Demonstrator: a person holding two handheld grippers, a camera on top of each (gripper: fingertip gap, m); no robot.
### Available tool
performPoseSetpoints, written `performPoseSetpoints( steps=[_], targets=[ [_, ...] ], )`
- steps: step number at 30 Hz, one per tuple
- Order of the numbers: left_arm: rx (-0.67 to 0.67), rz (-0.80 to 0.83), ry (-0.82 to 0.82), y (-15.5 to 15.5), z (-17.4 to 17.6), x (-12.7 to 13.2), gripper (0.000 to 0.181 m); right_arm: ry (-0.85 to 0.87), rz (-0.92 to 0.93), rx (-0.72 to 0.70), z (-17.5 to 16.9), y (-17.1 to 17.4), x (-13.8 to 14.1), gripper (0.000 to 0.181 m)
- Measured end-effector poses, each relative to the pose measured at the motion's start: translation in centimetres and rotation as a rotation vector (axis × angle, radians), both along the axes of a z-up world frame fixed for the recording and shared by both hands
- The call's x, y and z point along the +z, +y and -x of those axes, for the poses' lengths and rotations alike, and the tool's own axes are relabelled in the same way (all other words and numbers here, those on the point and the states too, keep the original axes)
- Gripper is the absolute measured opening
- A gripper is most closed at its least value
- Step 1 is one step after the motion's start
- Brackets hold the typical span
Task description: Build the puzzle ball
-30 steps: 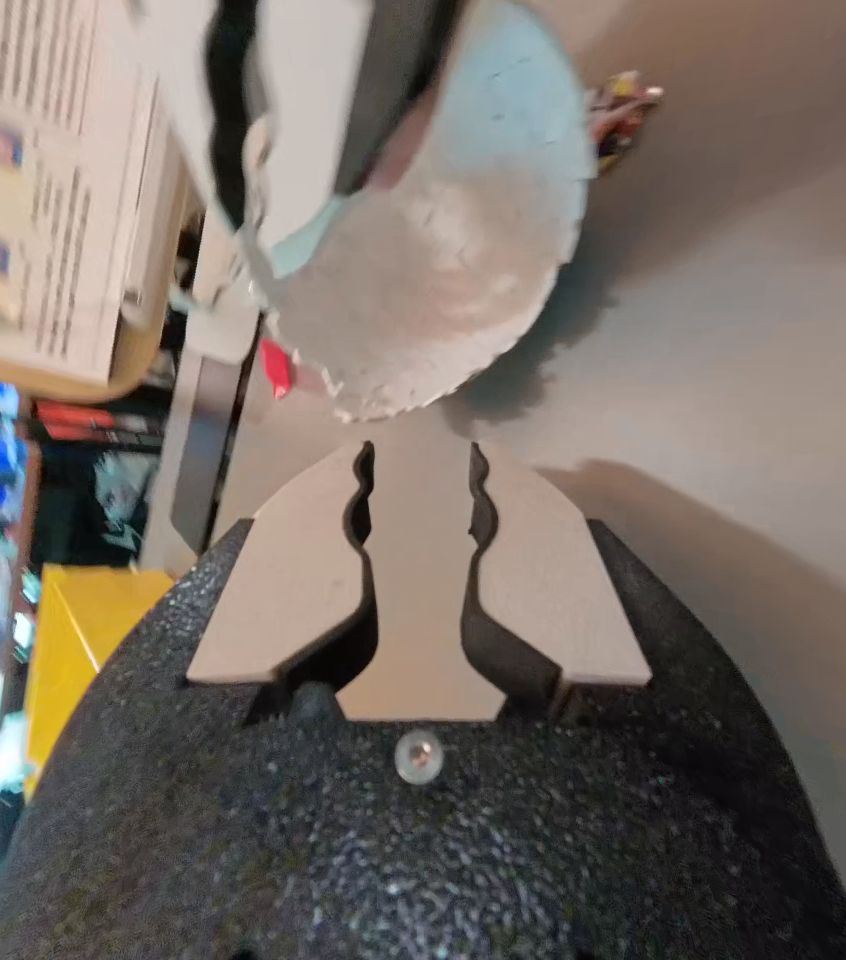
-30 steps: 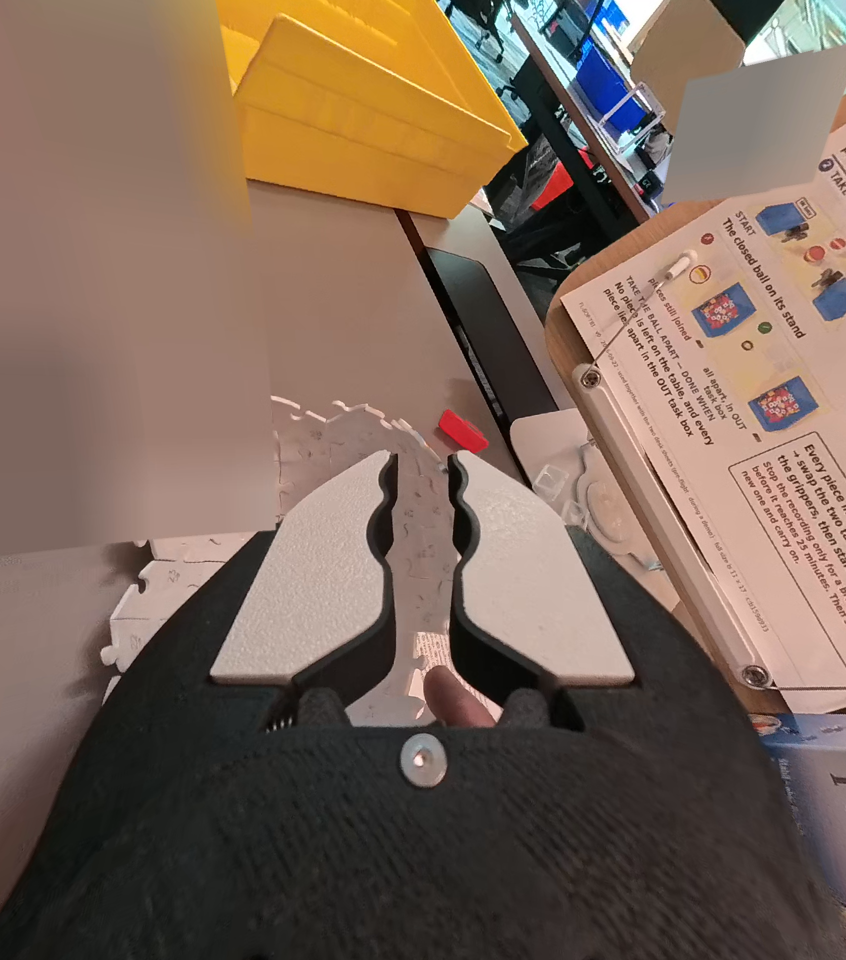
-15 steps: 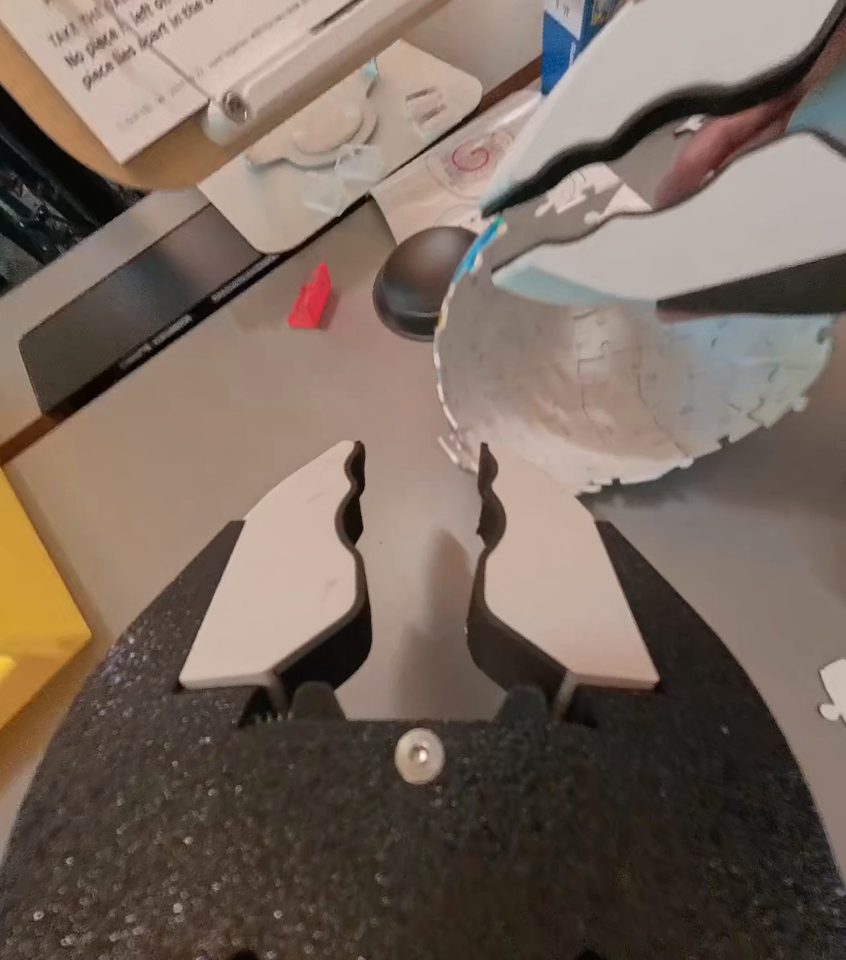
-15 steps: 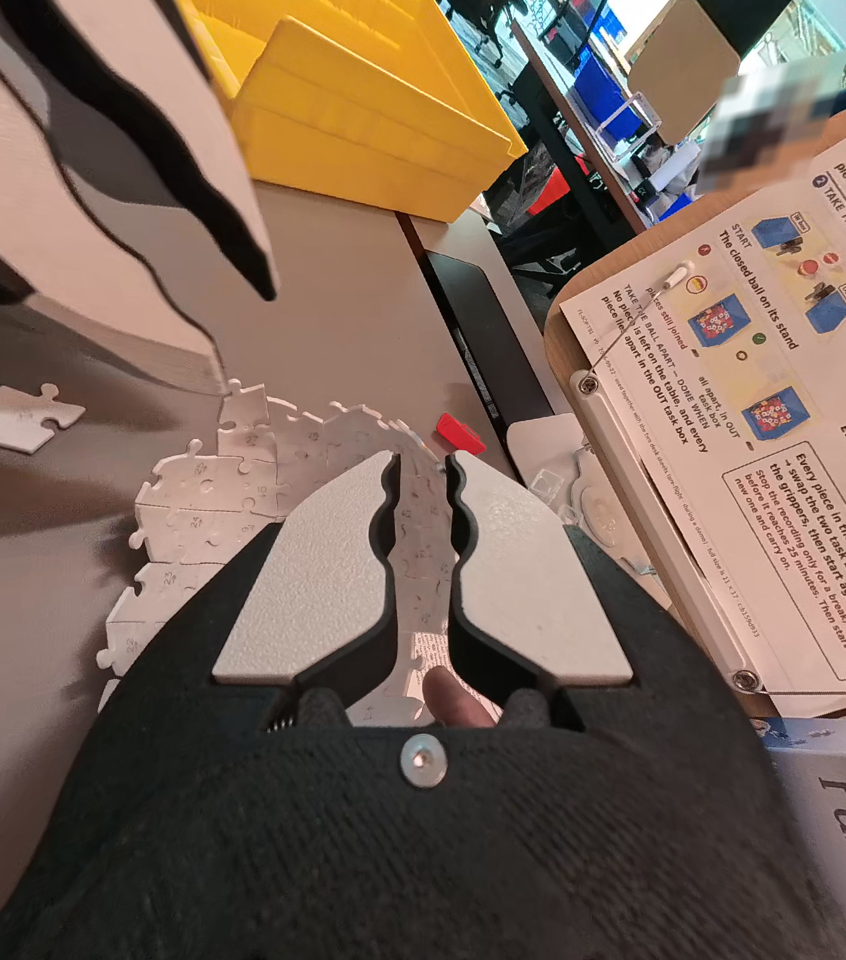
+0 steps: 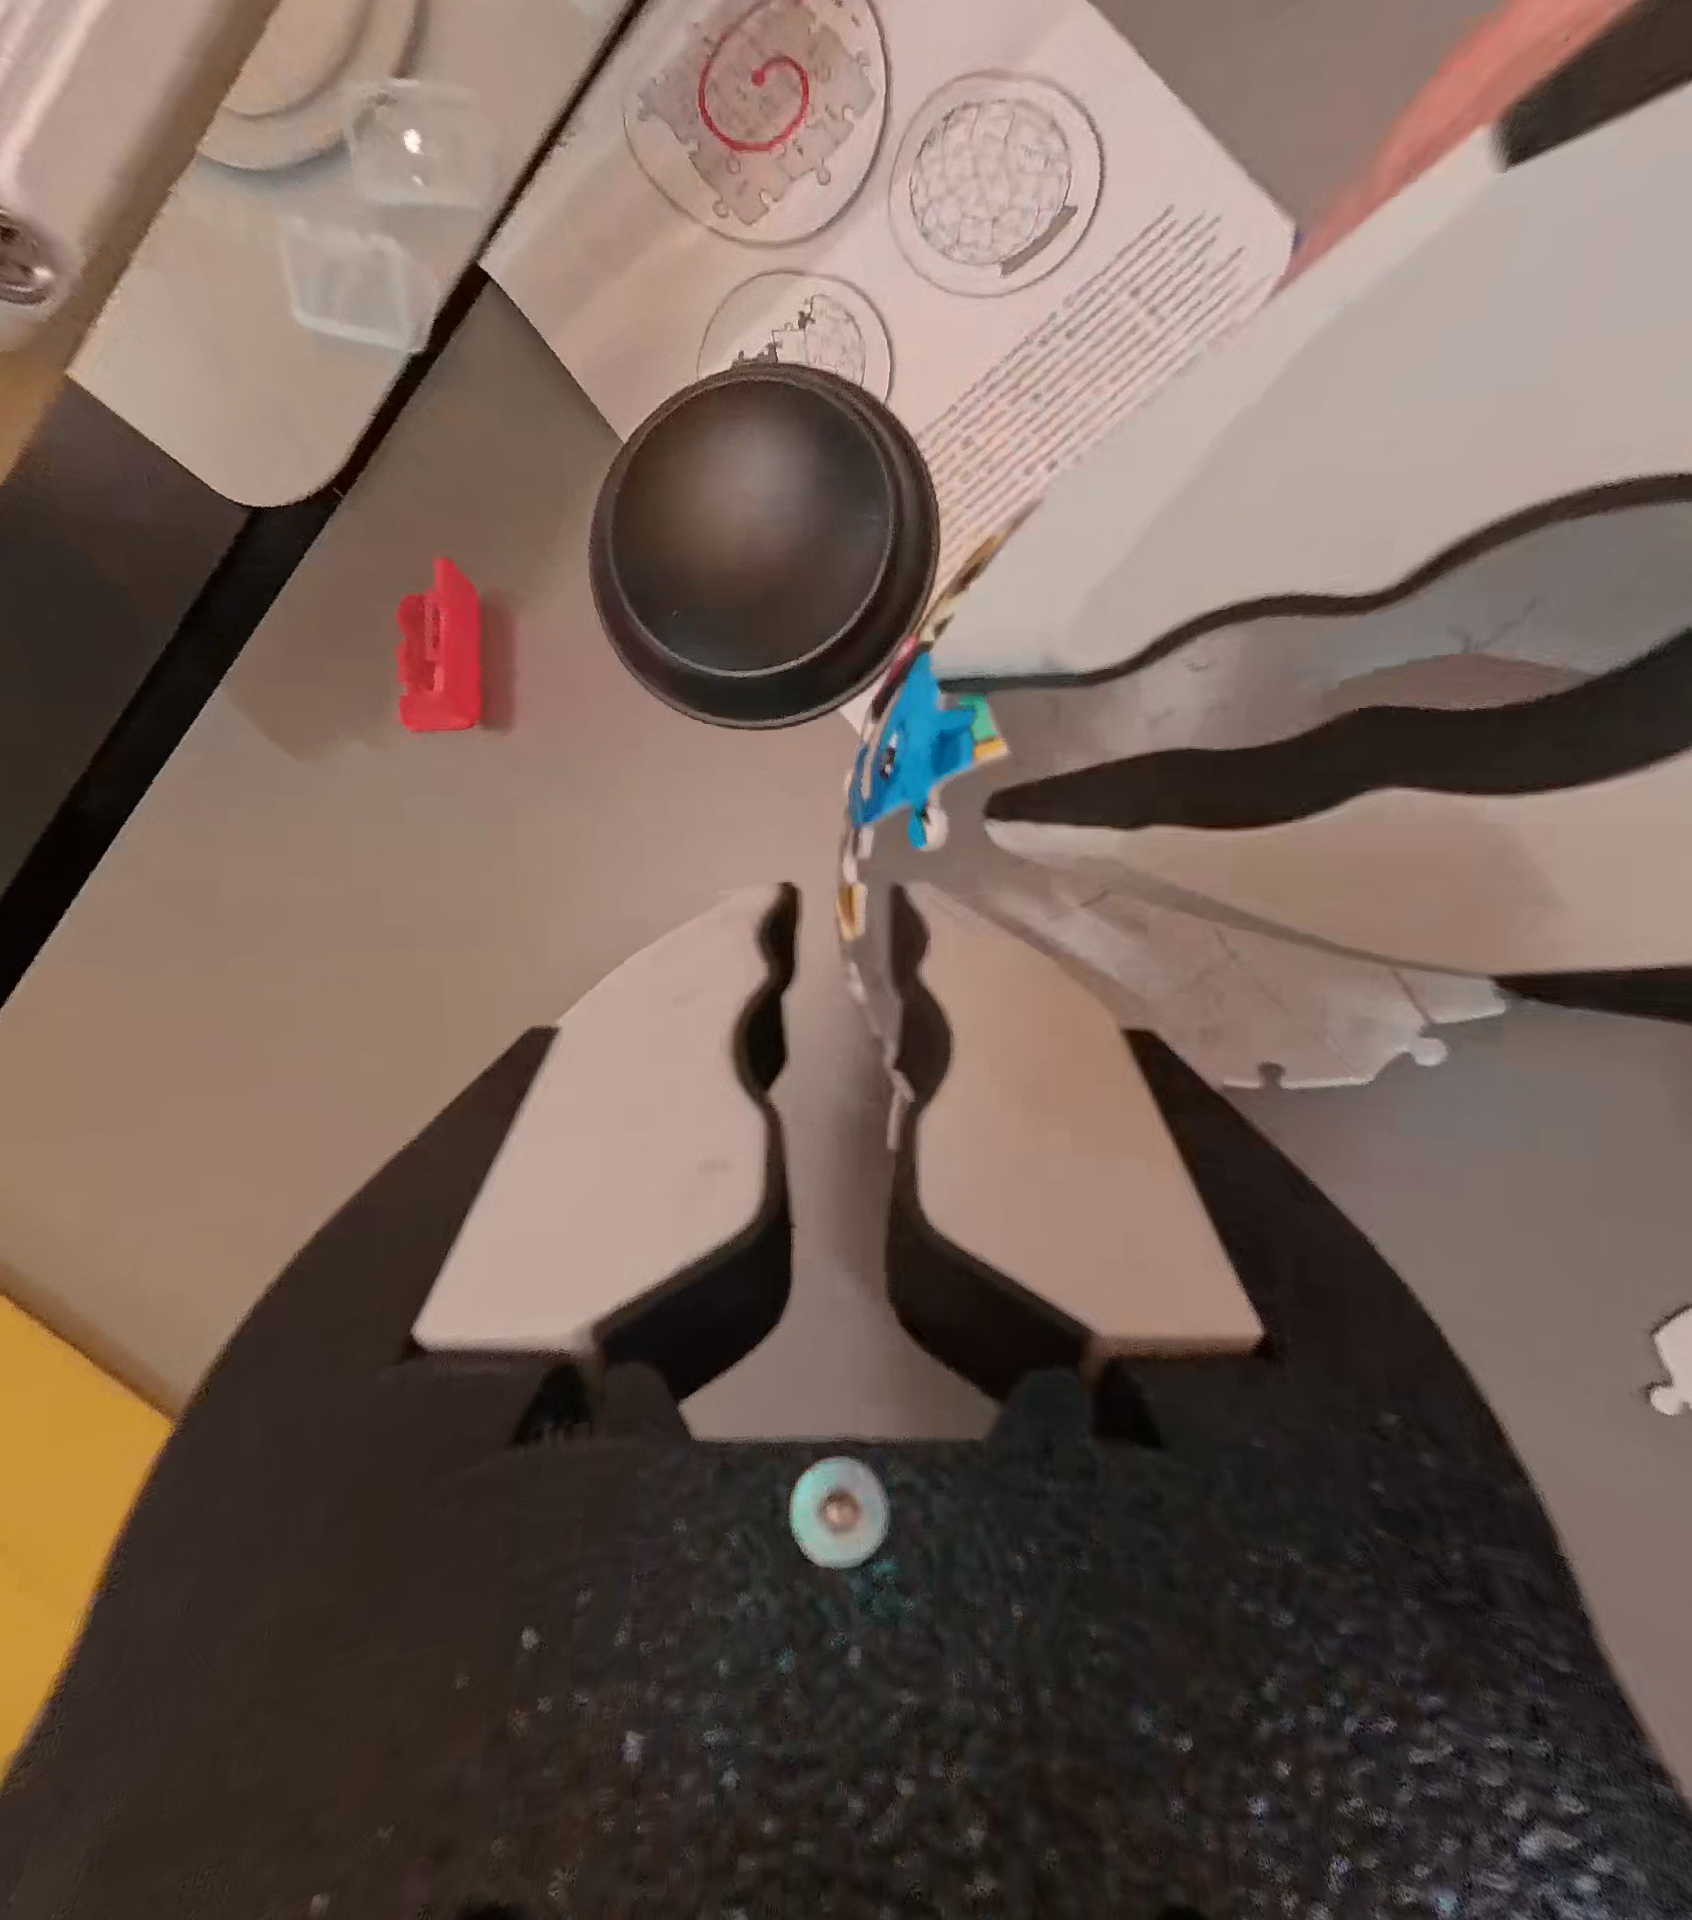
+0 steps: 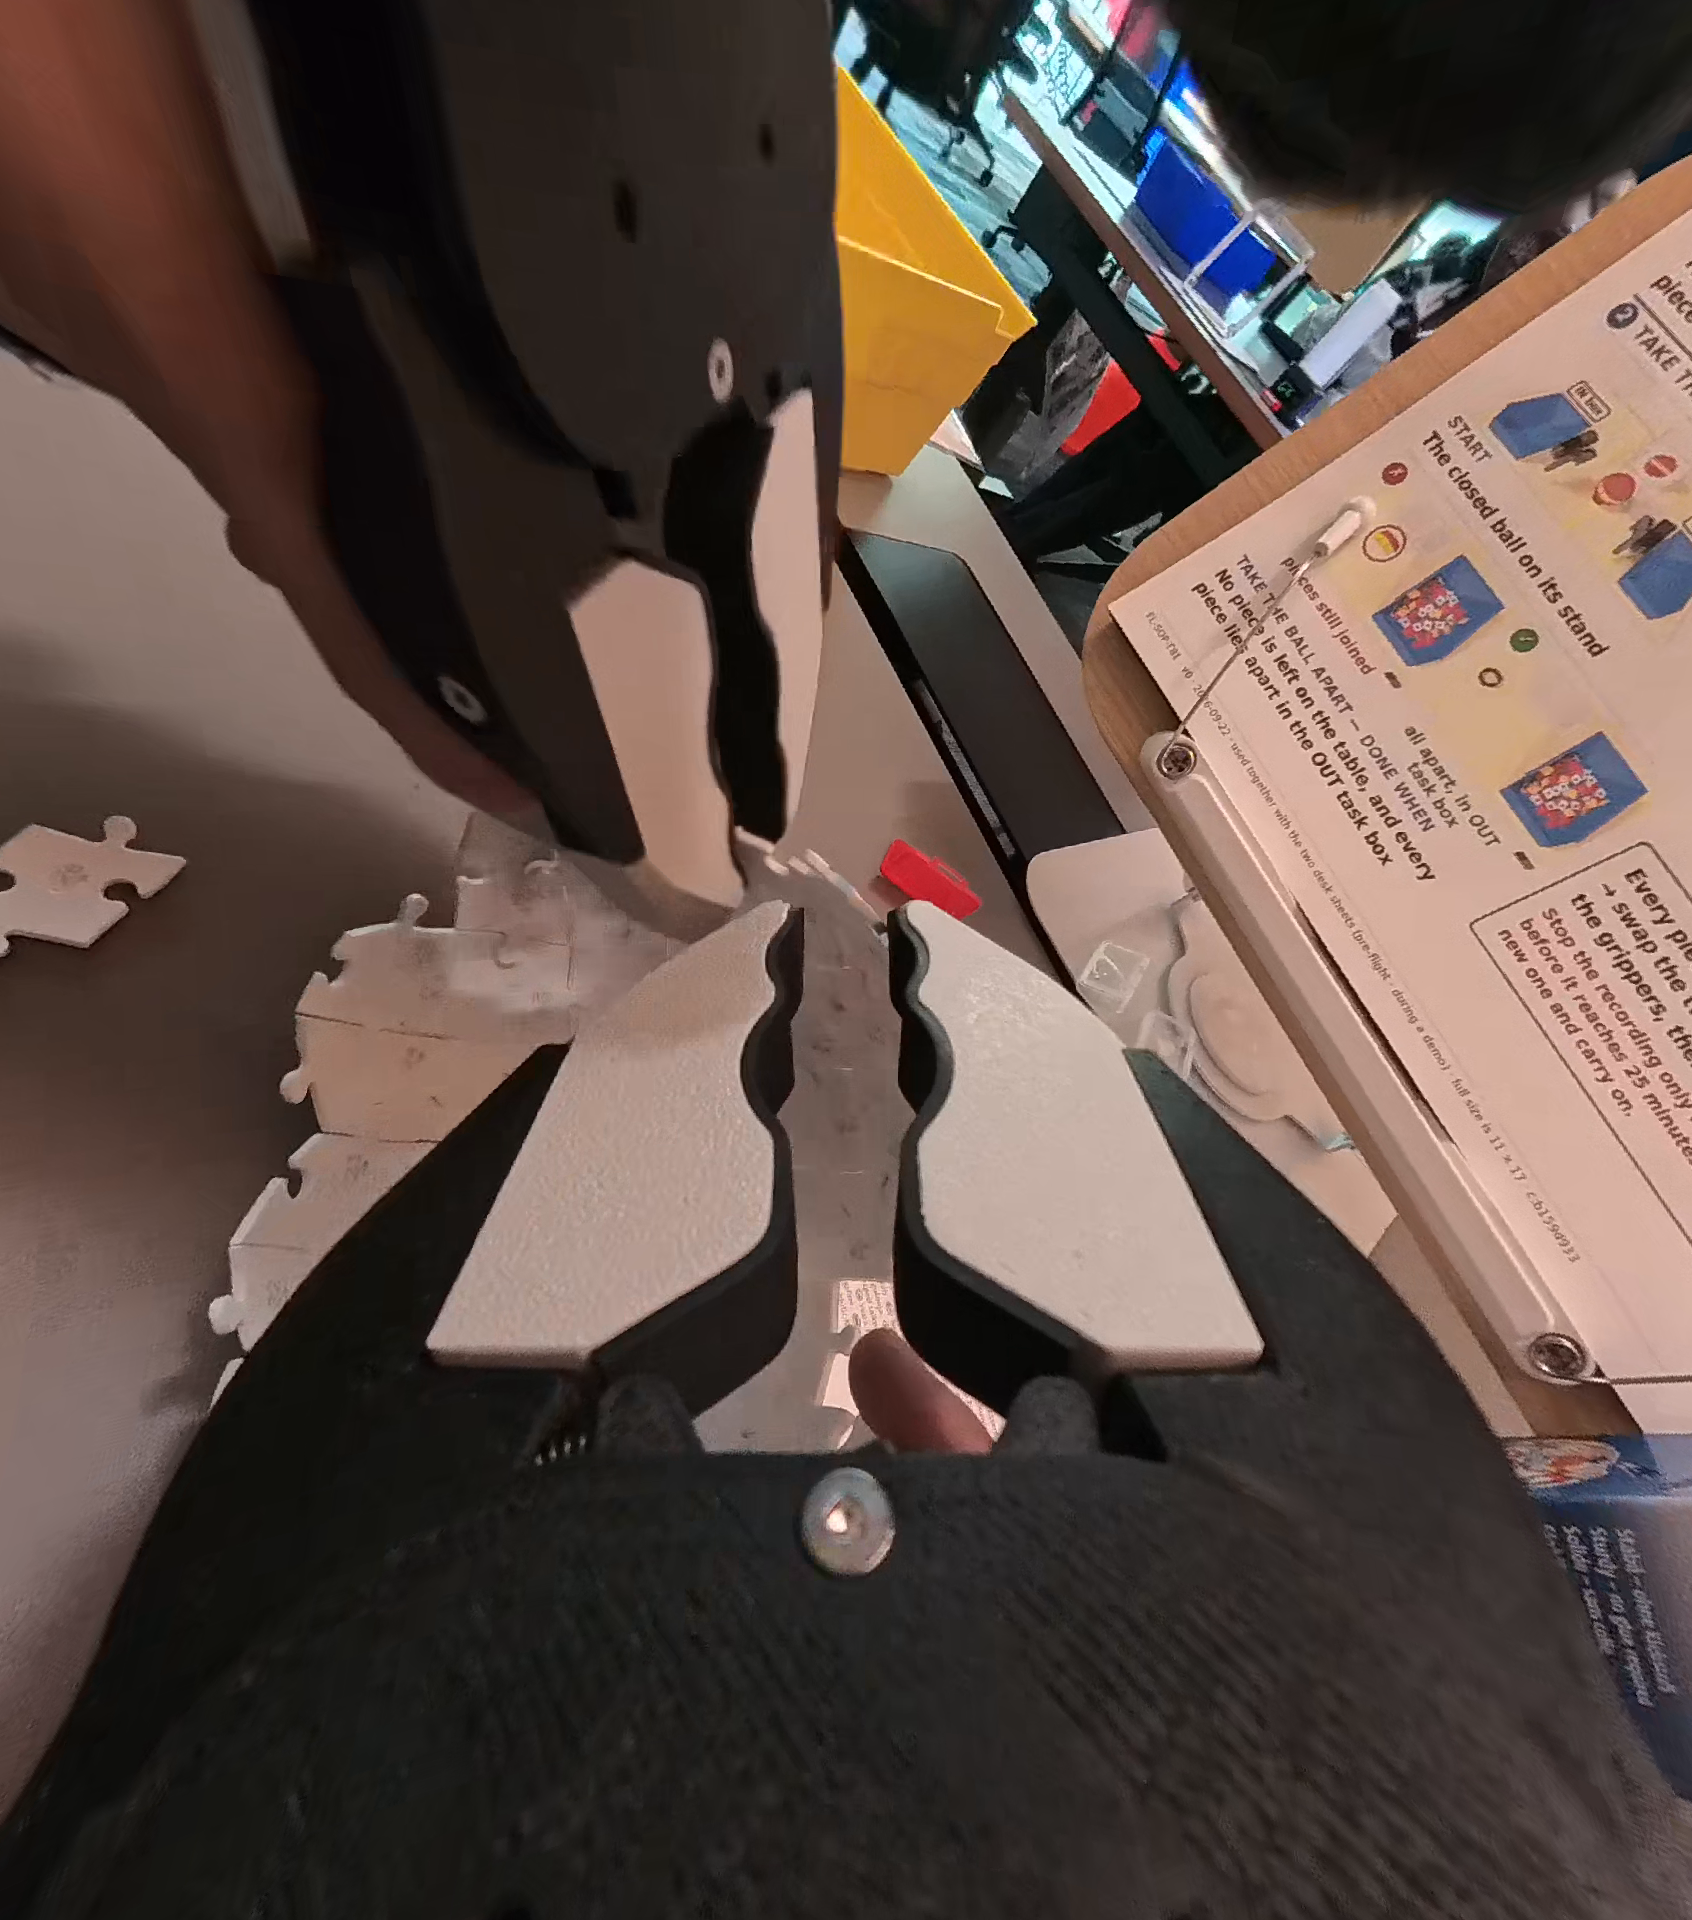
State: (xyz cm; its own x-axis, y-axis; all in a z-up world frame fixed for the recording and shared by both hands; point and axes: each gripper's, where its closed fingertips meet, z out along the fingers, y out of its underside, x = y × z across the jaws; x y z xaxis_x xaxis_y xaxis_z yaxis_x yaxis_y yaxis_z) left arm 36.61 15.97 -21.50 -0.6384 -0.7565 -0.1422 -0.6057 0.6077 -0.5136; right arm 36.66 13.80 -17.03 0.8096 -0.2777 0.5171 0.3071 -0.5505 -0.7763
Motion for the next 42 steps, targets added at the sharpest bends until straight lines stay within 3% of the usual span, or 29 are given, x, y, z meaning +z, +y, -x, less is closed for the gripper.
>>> performPoseSetpoints(
  steps=[1, 7, 10, 14, 17, 21, 26, 32, 42],
  targets=[
    [-0.007, -0.021, 0.016, 0.0, -0.1, -0.4, 0.005, -0.001, 0.0, -0.002, -0.1, -0.1, 0.0, 0.015],
    [0.069, 0.039, 0.02, 0.2, 0.1, -0.7, 0.002, 0.012, -0.071, -0.001, -0.3, -0.7, 1.5, 0.026],
    [0.157, 0.097, -0.01, 0.8, 0.6, -0.7, 0.002, 0.186, -0.134, -0.099, -1.0, -2.9, 2.6, 0.037],
    [0.322, 0.202, -0.094, 2.3, 1.8, -0.7, 0.002, 0.536, -0.059, -0.11, 0.6, -5.5, 1.2, 0.056],
    [0.429, 0.27, -0.147, 3.2, 3.0, -1.0, 0.002, 0.584, -0.023, -0.129, 1.1, -6.4, 0.9, 0.057],
    [0.527, 0.331, -0.186, 3.7, 4.4, -1.4, 0.002, 0.643, 0.001, -0.078, 2.9, -4.9, 0.4, 0.052],
    [0.585, 0.384, -0.205, 3.8, 6.0, -1.3, 0.003, 0.543, 0.103, -0.182, 4.1, -4.9, -0.9, 0.056],
    [0.641, 0.438, -0.231, 4.0, 7.2, -1.6, 0.004, 0.381, 0.092, -0.325, 5.2, -5.0, -2.0, 0.043],
    [0.587, 0.504, -0.198, 3.4, 8.0, -1.4, 0.014, 0.045, 0.109, -0.455, 2.3, -4.6, -2.4, 0.017]
  ],
)
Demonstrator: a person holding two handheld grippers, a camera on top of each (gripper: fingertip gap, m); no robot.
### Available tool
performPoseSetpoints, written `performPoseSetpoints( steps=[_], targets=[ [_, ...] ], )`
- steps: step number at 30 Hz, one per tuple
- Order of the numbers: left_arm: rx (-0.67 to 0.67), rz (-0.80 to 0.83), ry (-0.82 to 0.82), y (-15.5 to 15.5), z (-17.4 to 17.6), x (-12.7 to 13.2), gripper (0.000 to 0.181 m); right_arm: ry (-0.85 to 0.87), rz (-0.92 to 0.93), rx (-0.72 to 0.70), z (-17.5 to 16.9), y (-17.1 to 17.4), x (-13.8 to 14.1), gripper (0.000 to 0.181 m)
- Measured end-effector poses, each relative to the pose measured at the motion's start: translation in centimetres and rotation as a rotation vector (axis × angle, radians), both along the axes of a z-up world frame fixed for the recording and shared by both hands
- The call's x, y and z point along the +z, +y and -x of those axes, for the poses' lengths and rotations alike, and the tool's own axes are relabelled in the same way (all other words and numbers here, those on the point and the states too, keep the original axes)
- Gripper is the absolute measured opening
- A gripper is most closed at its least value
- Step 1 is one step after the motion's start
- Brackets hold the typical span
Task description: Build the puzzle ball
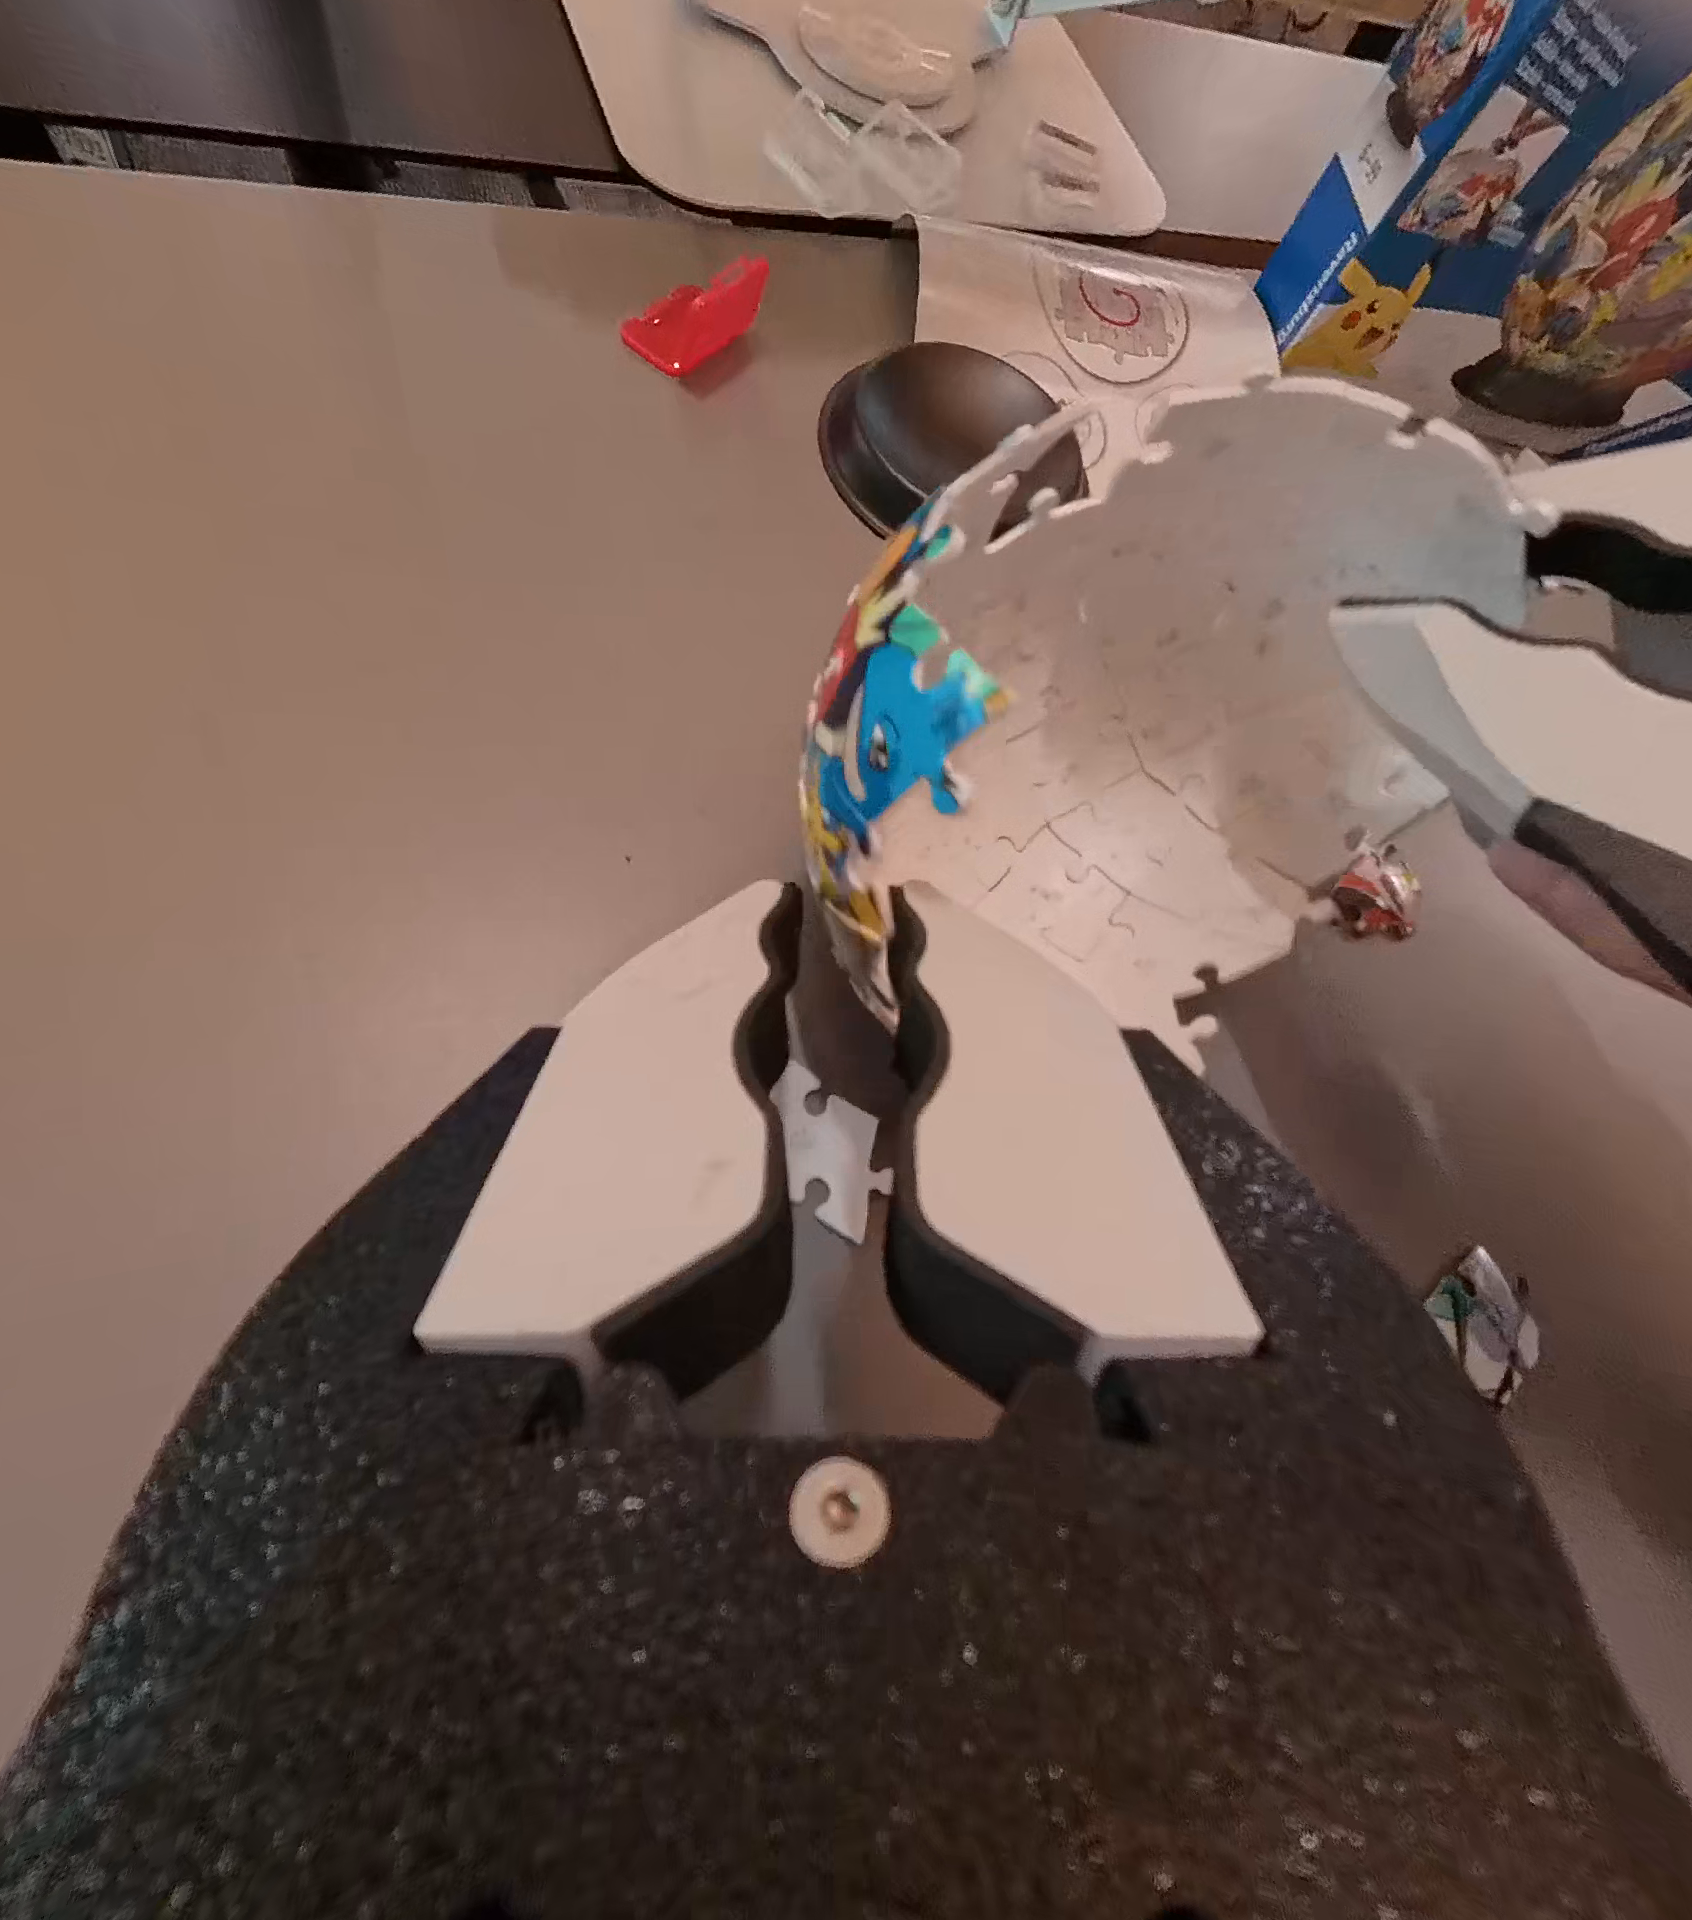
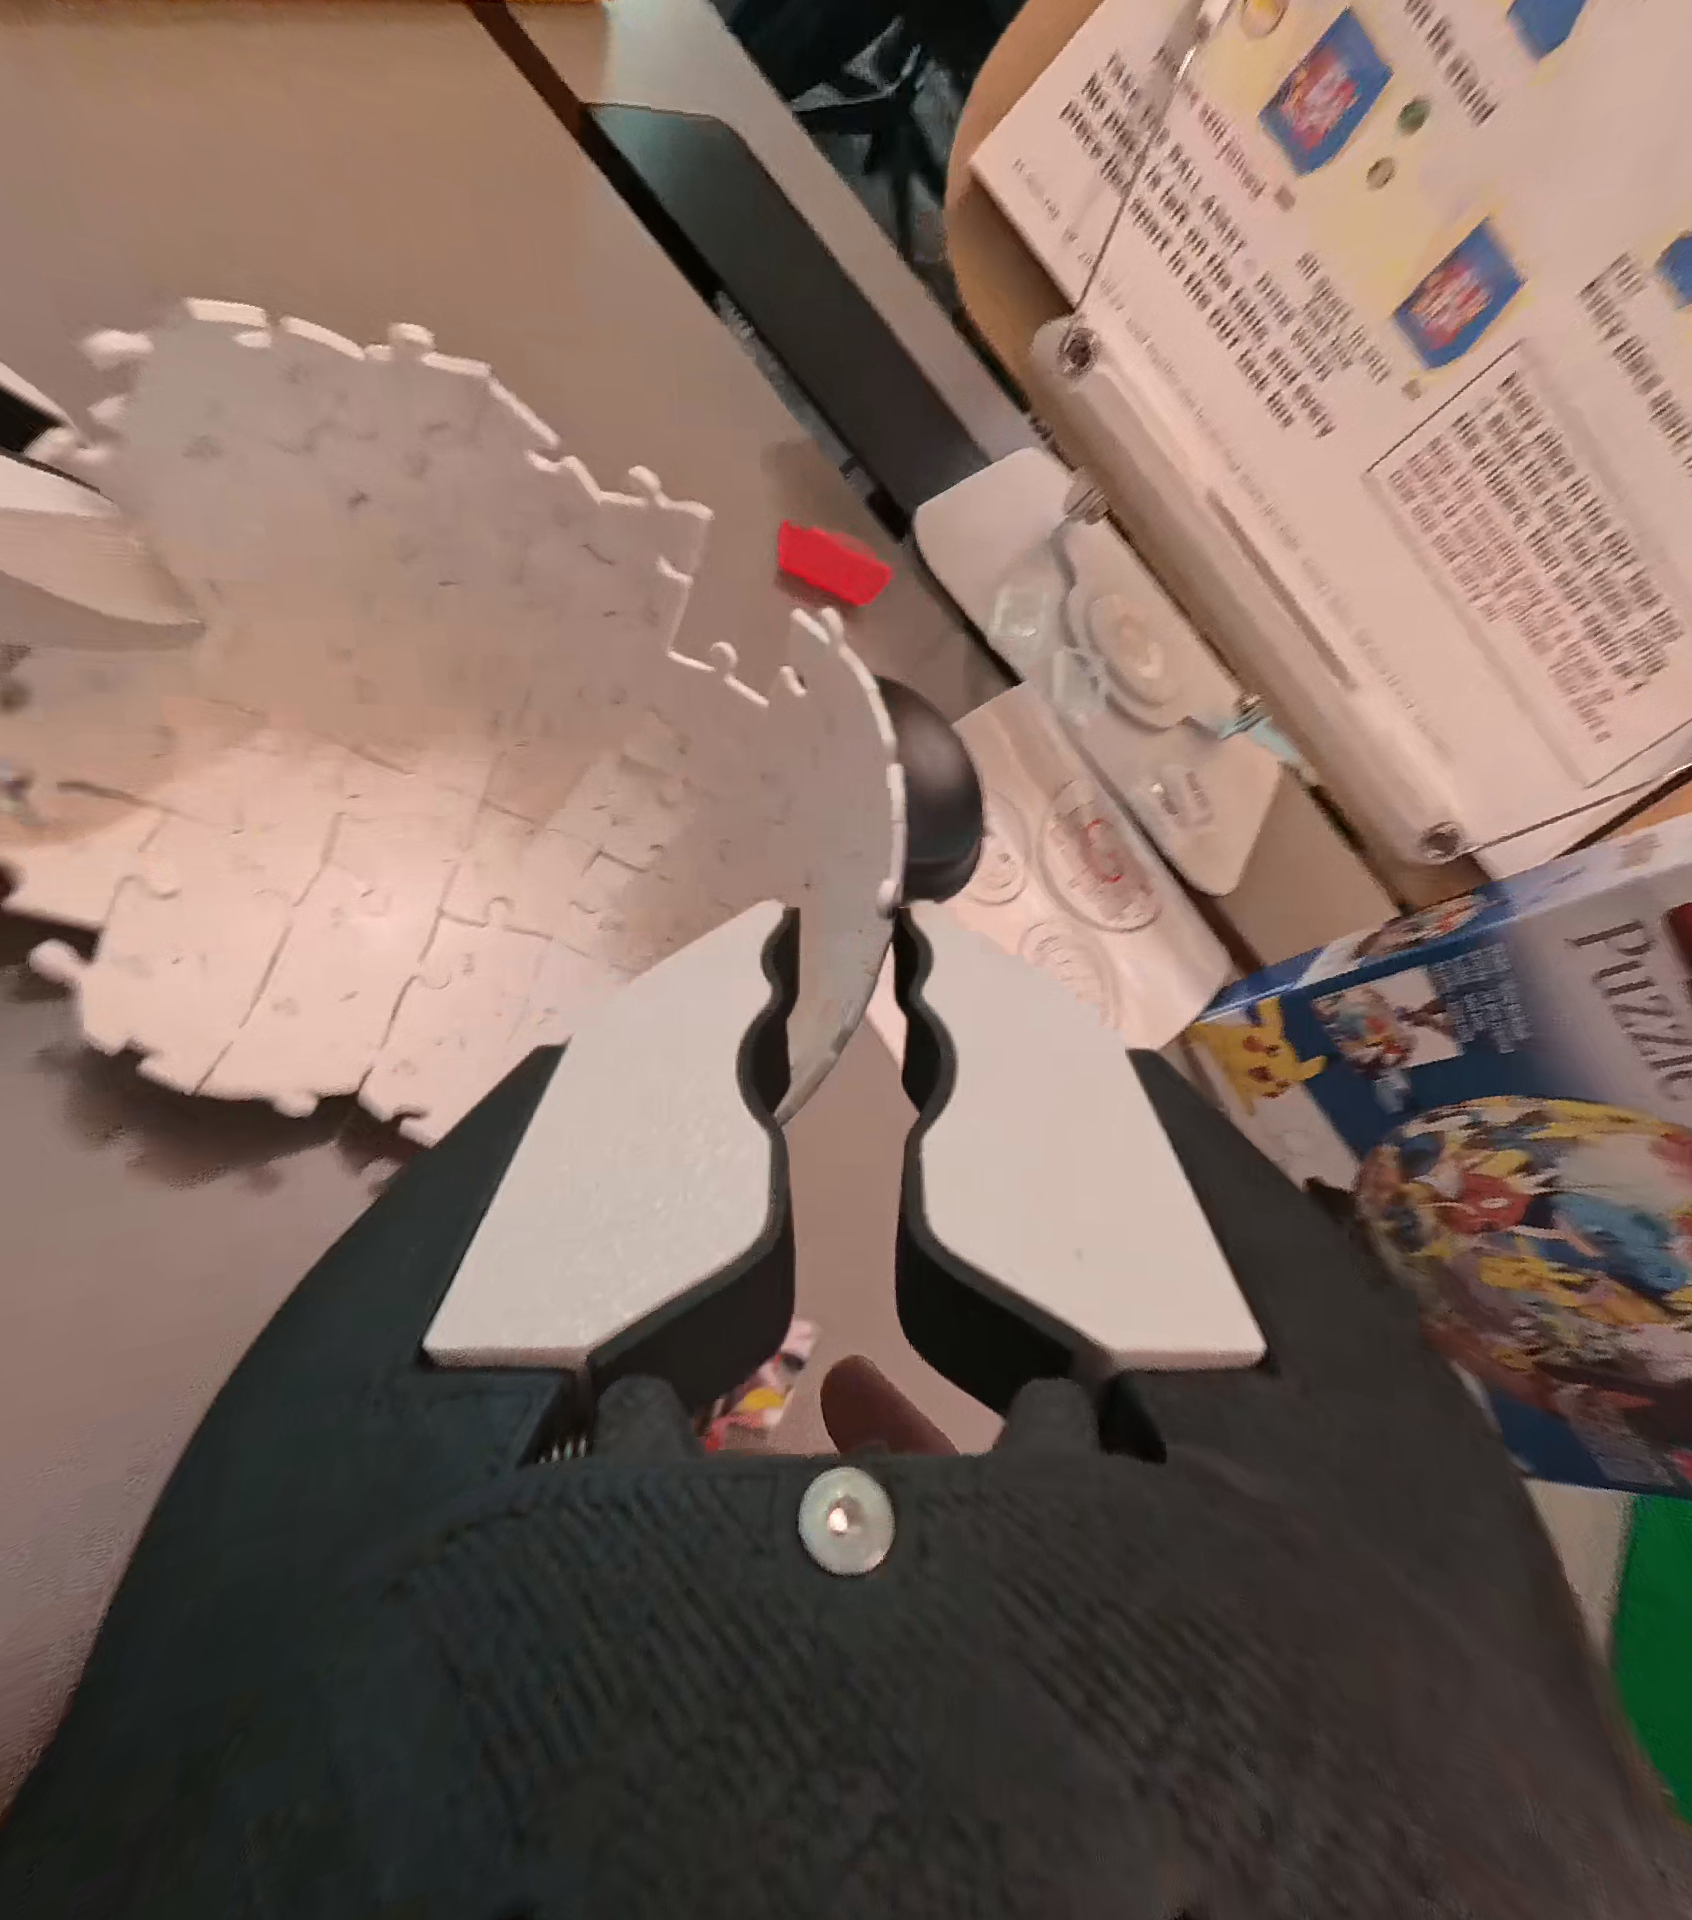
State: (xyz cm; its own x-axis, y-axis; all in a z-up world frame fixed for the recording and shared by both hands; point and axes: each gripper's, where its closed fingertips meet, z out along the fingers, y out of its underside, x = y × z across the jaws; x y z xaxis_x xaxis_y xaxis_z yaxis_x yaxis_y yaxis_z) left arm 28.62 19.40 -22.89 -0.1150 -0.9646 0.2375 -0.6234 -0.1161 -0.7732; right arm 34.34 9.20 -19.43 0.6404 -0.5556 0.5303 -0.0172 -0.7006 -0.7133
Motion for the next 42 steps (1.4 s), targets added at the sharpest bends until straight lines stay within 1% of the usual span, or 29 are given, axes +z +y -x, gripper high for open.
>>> performPoseSetpoints(
  steps=[2, 4, 5, 8, 10, 15, 19, 21, 22, 24, 25, 28, 30, 31, 32, 35, 37, 39, 42],
  targets=[
    [-0.031, -0.017, 0.013, 0.0, 0.1, 0.0, 0.018, -0.09, 0.009, -0.005, -0.5, 0.3, 0.6, 0.01],
    [-0.075, -0.041, 0.042, -0.1, 0.4, -0.4, 0.027, -0.193, 0.021, -0.016, -1.0, 0.4, 1.4, 0.006],
    [-0.095, -0.05, 0.06, -0.3, 0.6, -0.6, 0.031, -0.246, 0.026, -0.006, -1.0, 0.7, 1.8, 0.005],
    [-0.13, -0.095, 0.052, -0.4, 0.7, -0.7, 0.03, -0.381, 0.035, 0.025, -0.7, 1.5, 2.8, 0.005],
    [-0.15, -0.107, 0.051, -0.6, 0.8, -0.7, 0.034, -0.471, 0.05, 0.045, -0.5, 1.8, 3.4, 0.005],
    [-0.174, -0.115, 0.048, -1.0, 1.0, -1.3, 0.039, -0.695, 0.112, 0.131, 0.4, 2.3, 4.0, 0.005],
    [-0.135, -0.181, 0.042, -0.5, 1.5, -1.7, 0.047, -0.812, 0.151, 0.19, 1.6, 2.2, 4.0, 0.005],
    [-0.084, -0.243, 0.0, 0.4, 2.1, -1.1, 0.048, -0.85, 0.158, 0.216, 2.1, 2.2, 4.2, 0.005],
    [-0.059, -0.277, -0.037, 0.7, 2.5, -0.5, 0.047, -0.856, 0.161, 0.229, 2.3, 2.2, 4.1, 0.005],
    [-0.033, -0.362, -0.139, 0.9, 3.5, 1.1, 0.036, -0.871, 0.176, 0.256, 2.6, 2.4, 3.8, 0.006],
    [-0.042, -0.411, -0.201, 0.6, 4.1, 2.0, 0.024, -0.894, 0.182, 0.265, 2.8, 2.5, 3.9, 0.006],
    [-0.131, -0.592, -0.358, -1.1, 5.6, 3.8, 0.0, -0.931, 0.192, 0.297, 3.4, 3.0, 4.2, 0.006],
    [-0.232, -0.683, -0.421, -3.1, 6.7, 4.4, 0.0, -0.959, 0.211, 0.313, 3.7, 3.2, 4.3, 0.006],
    [-0.315, -0.703, -0.427, -4.5, 7.2, 4.1, 0.0, -0.964, 0.208, 0.322, 3.9, 3.3, 4.3, 0.005],
    [-0.369, -0.726, -0.396, -5.3, 7.4, 3.4, 0.0, -0.972, 0.208, 0.33, 4.0, 3.3, 4.4, 0.005],
    [-0.415, -0.796, -0.299, -5.4, 6.4, 1.6, 0.0, -1.002, 0.222, 0.351, 4.4, 3.5, 4.6, 0.006],
    [-0.401, -0.792, -0.253, -5.1, 5.4, 0.9, 0.0, -1.022, 0.227, 0.368, 4.7, 3.7, 4.7, 0.005],
    [-0.377, -0.731, -0.199, -5.1, 4.6, 0.1, 0.0, -1.042, 0.226, 0.385, 5.0, 3.8, 4.7, 0.005],
    [-0.292, -0.65, -0.133, -4.8, 3.9, -1.2, 0.0, -1.044, 0.224, 0.391, 4.9, 3.7, 4.7, 0.005]
  ],
)
